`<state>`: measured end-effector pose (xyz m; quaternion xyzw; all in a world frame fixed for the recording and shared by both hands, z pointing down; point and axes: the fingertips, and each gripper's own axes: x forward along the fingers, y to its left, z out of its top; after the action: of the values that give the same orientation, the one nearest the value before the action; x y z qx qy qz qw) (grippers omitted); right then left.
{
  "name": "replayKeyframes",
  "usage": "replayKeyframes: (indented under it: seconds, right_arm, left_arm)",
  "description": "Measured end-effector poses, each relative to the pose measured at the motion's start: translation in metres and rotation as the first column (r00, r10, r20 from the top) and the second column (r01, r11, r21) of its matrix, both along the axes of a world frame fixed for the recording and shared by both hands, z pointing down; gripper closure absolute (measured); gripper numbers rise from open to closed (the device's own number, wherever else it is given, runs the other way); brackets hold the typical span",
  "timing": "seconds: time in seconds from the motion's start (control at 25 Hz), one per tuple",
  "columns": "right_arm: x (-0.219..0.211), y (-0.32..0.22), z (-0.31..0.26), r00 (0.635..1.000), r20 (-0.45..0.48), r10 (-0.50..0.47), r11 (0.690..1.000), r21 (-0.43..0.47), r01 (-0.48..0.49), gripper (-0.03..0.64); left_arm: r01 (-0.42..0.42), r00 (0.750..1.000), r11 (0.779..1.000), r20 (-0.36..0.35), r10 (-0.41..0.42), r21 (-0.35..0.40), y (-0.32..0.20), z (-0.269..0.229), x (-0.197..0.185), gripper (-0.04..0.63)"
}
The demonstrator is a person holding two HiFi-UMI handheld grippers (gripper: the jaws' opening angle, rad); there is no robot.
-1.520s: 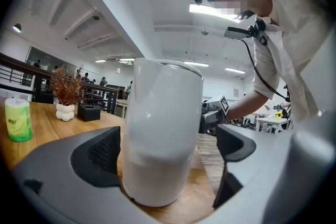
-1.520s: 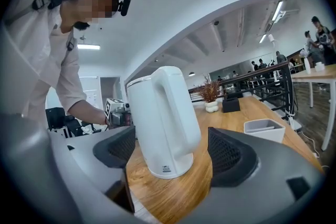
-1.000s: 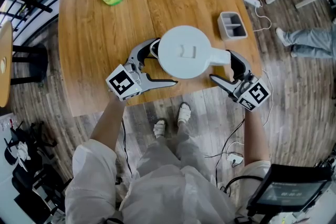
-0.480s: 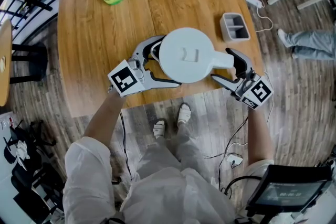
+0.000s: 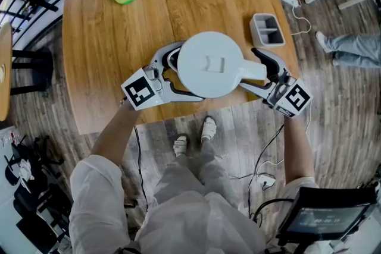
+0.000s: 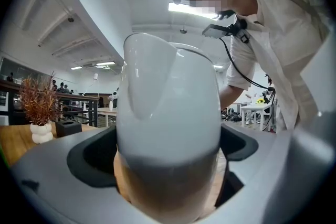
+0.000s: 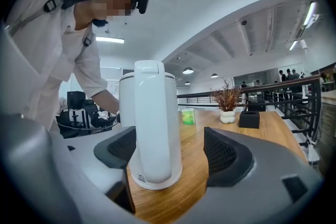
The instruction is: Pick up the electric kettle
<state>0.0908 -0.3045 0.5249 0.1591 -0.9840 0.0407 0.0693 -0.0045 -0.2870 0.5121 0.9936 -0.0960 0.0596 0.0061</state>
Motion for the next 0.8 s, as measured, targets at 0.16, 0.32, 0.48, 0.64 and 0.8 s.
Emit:
replayKeyframes:
  seconds: [0.16, 0.32, 0.48, 0.64, 0.8]
  right_arm:
    - [-0.007, 0.001, -0.003, 0.998, -0.019, -0.055, 0.998, 0.018, 0.055, 0.213]
    - [-0.01, 0.003, -0.006, 0.992, -0.023, -0.128, 0.992, 0.014, 0.128, 0.295]
    - [-0.015, 0.007, -0.013, 0.984, -0.006, -0.179, 0.984, 0.011, 0.179, 0.374]
    - [-0.02, 0.018, -0.015, 0.972, -0.016, -0.235, 0.972, 0.014, 0.236, 0.498]
    - [-0.02, 0.02, -0.011, 0.966, -0.045, -0.256, 0.966, 0.02, 0.257, 0.511]
  left_arm:
    - [-0.007, 1.0, 1.0, 0.007, 0.007, 0.002, 0.0, 0.0, -0.001, 0.011]
    - [-0.013, 1.0, 1.0, 0.009, 0.013, 0.008, 0.0, 0.001, -0.001, 0.011]
    - [-0.014, 1.0, 1.0, 0.012, 0.013, 0.008, -0.001, 0.001, 0.0, 0.011]
    - [-0.003, 1.0, 1.0, -0.004, 0.003, 0.001, 0.0, -0.001, -0.001, 0.011]
    - [0.0, 1.0, 1.0, -0.007, 0.0, -0.003, -0.001, 0.002, -0.001, 0.011]
